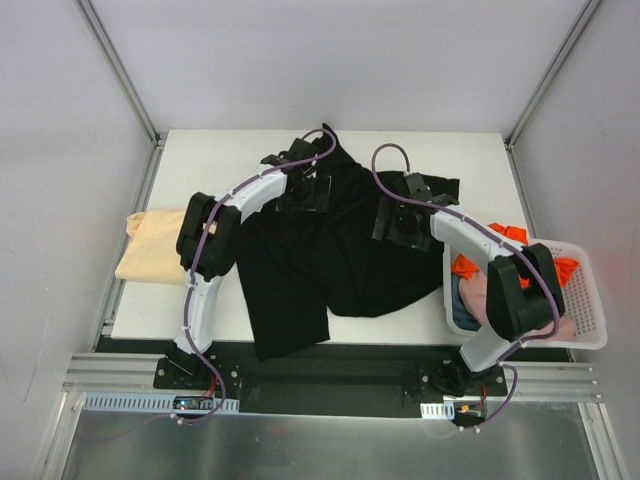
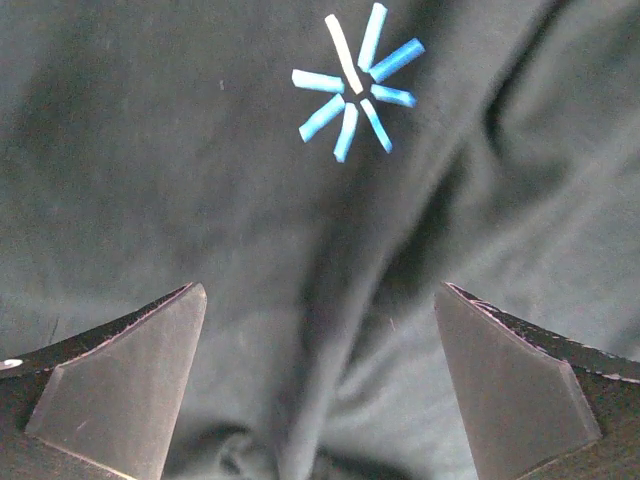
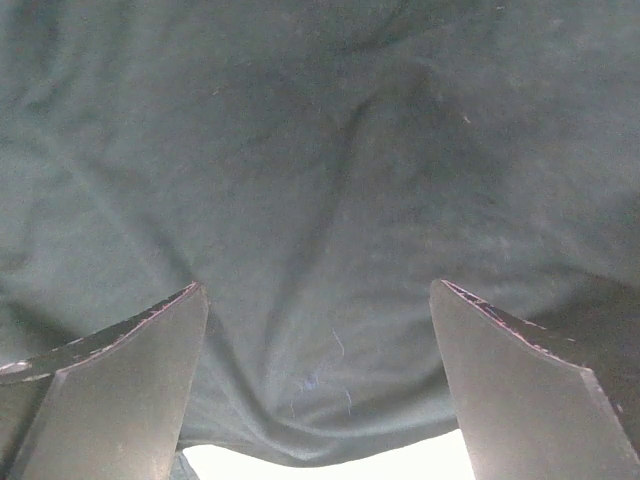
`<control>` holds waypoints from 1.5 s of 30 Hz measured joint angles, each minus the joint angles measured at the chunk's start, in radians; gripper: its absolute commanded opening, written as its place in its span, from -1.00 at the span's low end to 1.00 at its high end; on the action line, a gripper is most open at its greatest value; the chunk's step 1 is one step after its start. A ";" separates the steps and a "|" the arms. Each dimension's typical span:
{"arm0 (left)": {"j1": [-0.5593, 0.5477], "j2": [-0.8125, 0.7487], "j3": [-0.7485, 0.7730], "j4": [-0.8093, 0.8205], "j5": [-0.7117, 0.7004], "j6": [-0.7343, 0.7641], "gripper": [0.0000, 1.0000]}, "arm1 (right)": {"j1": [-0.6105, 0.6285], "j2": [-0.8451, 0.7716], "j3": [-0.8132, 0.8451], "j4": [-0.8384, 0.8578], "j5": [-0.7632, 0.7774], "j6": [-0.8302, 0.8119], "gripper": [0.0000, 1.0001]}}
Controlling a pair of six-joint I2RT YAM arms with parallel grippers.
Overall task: Fold and stack the t-shirts
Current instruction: Flatten out the tshirt
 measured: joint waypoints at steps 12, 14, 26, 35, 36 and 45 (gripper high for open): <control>0.092 0.210 0.259 -0.073 0.073 -0.070 0.99 | -0.058 0.280 0.179 -0.003 -0.149 -0.002 0.93; 0.144 0.221 0.278 -0.071 0.097 -0.103 0.99 | -0.072 0.326 0.226 -0.006 -0.165 -0.005 0.93; 0.344 0.303 0.436 -0.125 0.080 -0.186 0.98 | -0.164 0.564 0.563 -0.038 -0.280 0.011 0.93; 0.344 0.346 0.524 -0.154 0.090 -0.187 0.99 | -0.234 0.598 0.636 -0.087 -0.247 -0.026 0.93; 0.344 0.344 0.524 -0.155 0.094 -0.187 0.99 | -0.237 0.590 0.634 -0.091 -0.238 -0.042 0.93; 0.280 0.006 0.192 -0.142 0.048 -0.156 0.99 | -0.179 0.072 0.153 0.063 -0.188 -0.147 0.93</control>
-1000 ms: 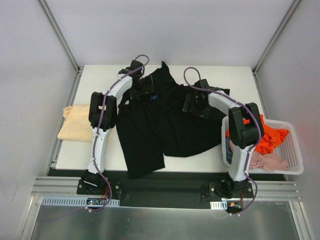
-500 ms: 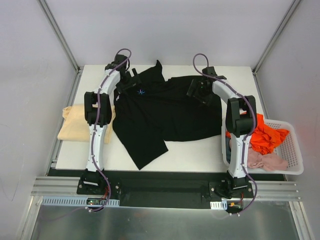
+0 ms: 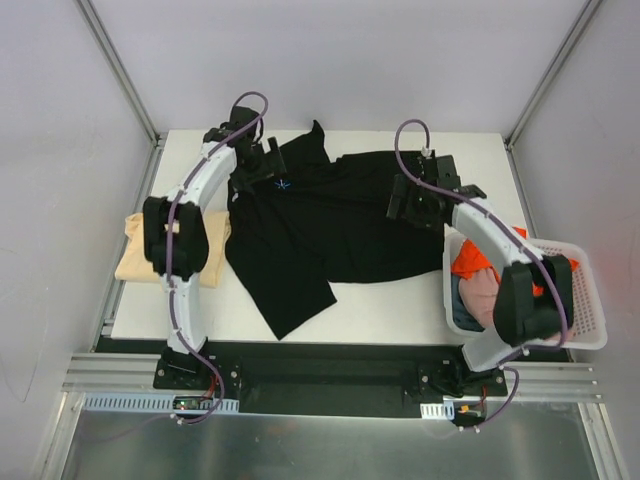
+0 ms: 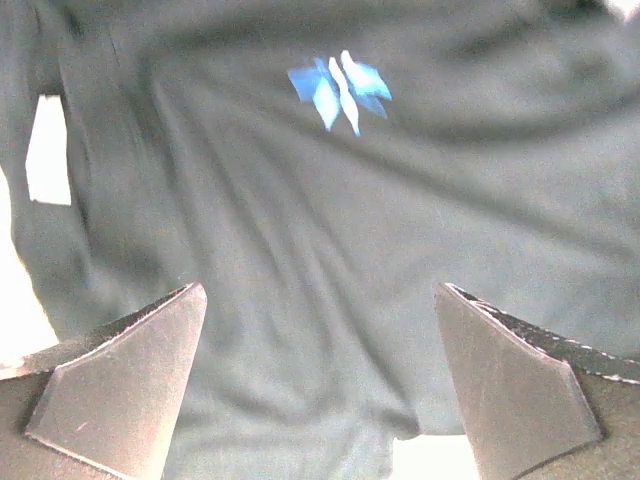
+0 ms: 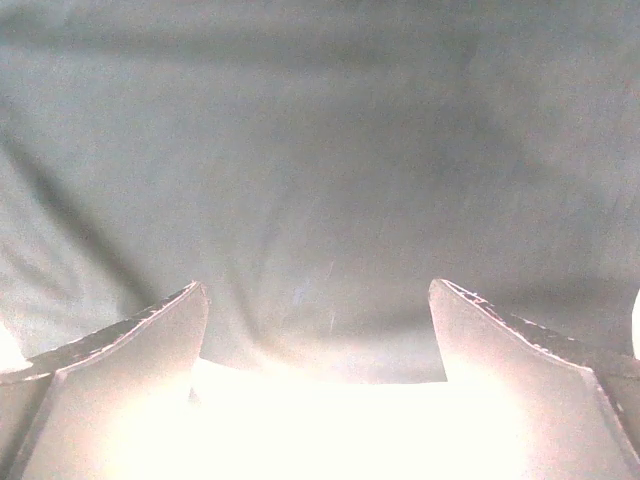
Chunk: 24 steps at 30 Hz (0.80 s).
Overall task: Fold and stack the t-shirts
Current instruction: Flatten out the tshirt
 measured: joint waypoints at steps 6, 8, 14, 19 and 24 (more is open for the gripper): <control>-0.196 -0.491 -0.493 0.112 -0.069 -0.014 0.99 | 0.131 -0.254 -0.270 0.055 0.050 0.008 0.93; -0.263 -0.614 -0.663 0.164 -0.063 -0.032 0.98 | 0.175 -0.255 -0.325 0.048 0.079 0.014 0.93; -0.371 -0.822 -1.132 0.201 -0.060 -0.166 0.99 | 0.200 -0.259 -0.400 0.010 0.160 0.039 0.93; -0.464 -0.985 -1.351 0.188 -0.034 -0.299 0.80 | 0.198 -0.283 -0.416 0.006 0.182 0.054 0.93; -0.537 -1.079 -1.423 0.233 -0.004 -0.416 0.61 | 0.198 -0.285 -0.422 0.008 0.183 0.062 0.93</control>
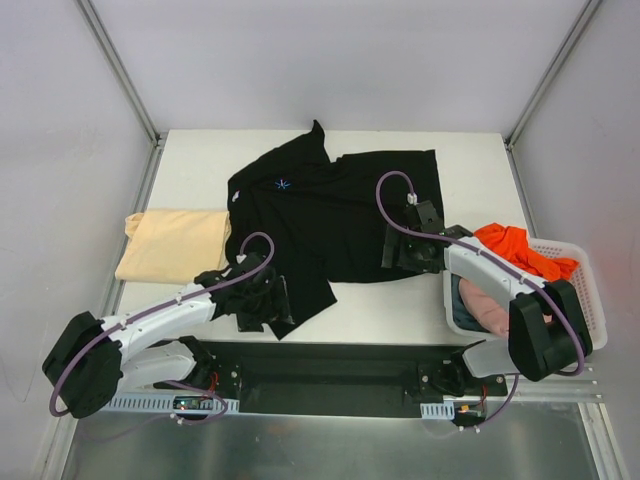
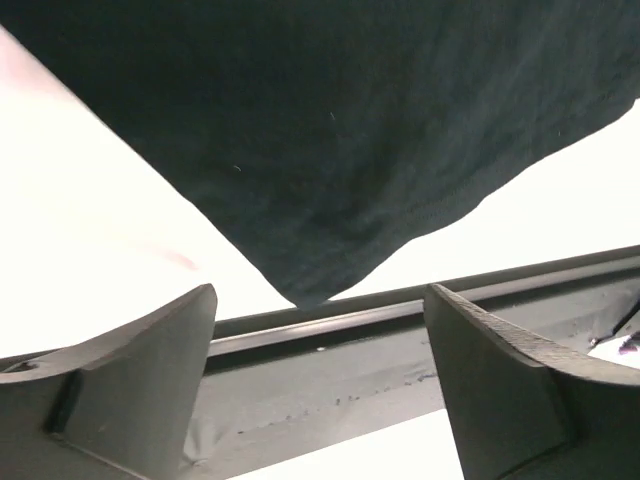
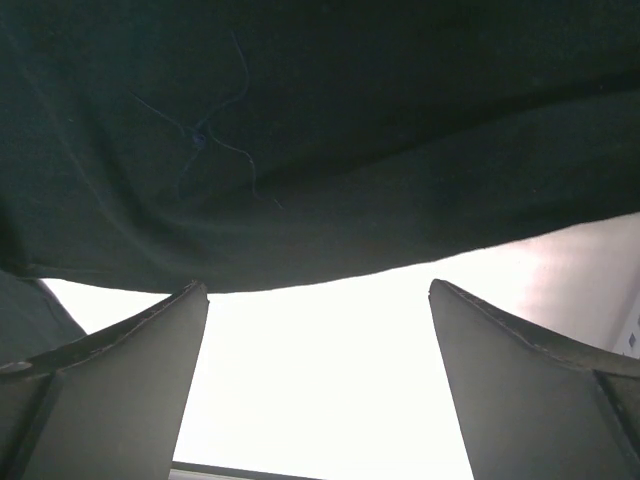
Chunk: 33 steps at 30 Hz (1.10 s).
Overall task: Fold and stack the t-shirts
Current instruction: Flatten out the tshirt
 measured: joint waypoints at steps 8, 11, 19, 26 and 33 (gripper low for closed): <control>-0.064 0.040 -0.031 0.045 0.014 -0.104 0.18 | 0.000 -0.006 -0.031 0.001 0.008 0.007 0.93; -0.070 0.105 -0.001 0.054 0.009 -0.126 -0.06 | 0.000 -0.007 -0.036 0.002 0.008 0.008 0.93; -0.085 0.233 0.065 0.052 -0.009 -0.145 -1.00 | 0.000 -0.011 -0.058 0.002 0.024 0.008 0.93; -0.090 0.251 0.090 0.041 -0.031 -0.116 -1.00 | -0.002 -0.014 -0.060 0.002 0.026 0.008 0.93; -0.021 0.097 0.270 -0.087 -0.307 -0.008 -1.00 | -0.005 -0.077 -0.060 0.002 0.025 0.005 0.93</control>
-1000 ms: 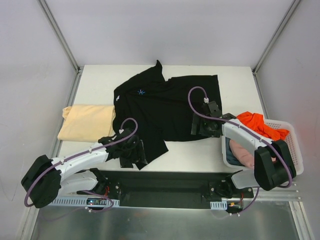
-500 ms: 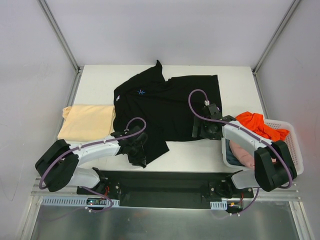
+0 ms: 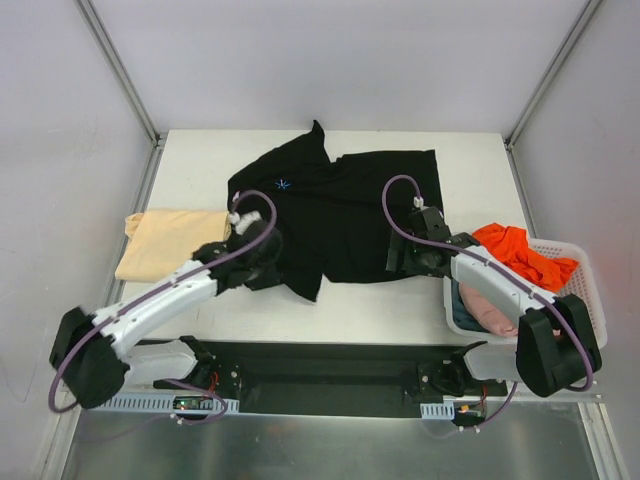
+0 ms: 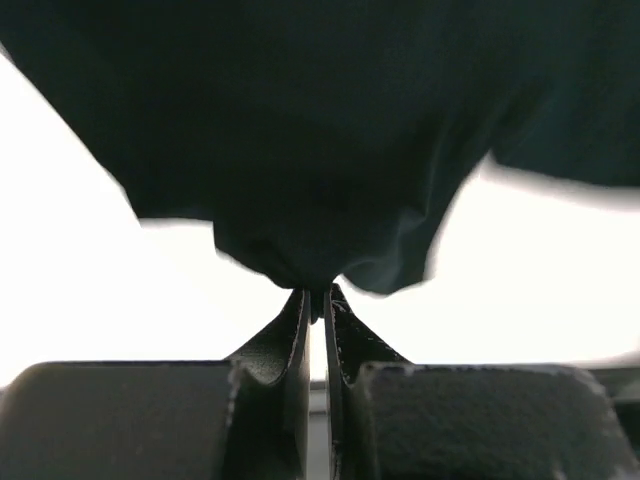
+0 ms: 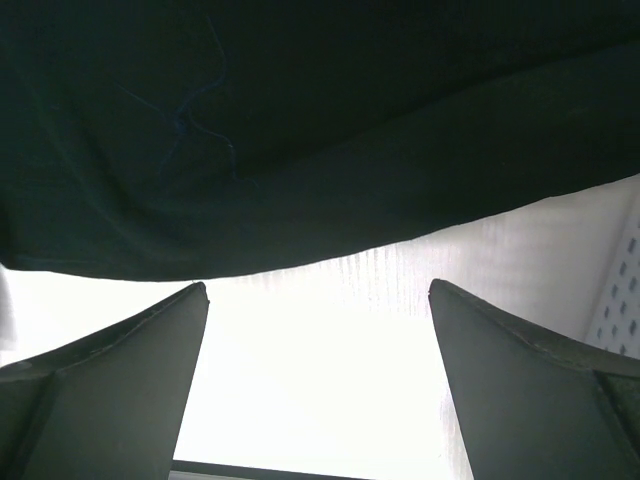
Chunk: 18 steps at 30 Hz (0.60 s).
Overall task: Fold and stack the t-shirts
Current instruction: Flatten out the tshirt
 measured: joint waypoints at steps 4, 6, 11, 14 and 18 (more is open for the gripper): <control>0.190 -0.175 0.113 -0.022 -0.155 0.055 -1.00 | -0.003 -0.034 0.000 -0.001 0.001 0.000 0.93; 0.271 -0.252 0.134 -0.031 -0.225 0.072 -1.00 | -0.003 -0.040 0.000 -0.001 0.001 0.000 0.93; 0.377 -0.354 0.167 -0.080 -0.329 0.112 -1.00 | -0.003 -0.042 0.000 -0.009 0.001 0.001 0.93; 0.420 -0.366 0.170 -0.099 -0.363 0.117 -1.00 | -0.003 -0.042 0.000 -0.015 0.000 0.001 0.93; 0.445 -0.349 0.170 -0.119 -0.366 0.119 -1.00 | -0.003 -0.034 0.000 -0.030 -0.007 0.006 0.93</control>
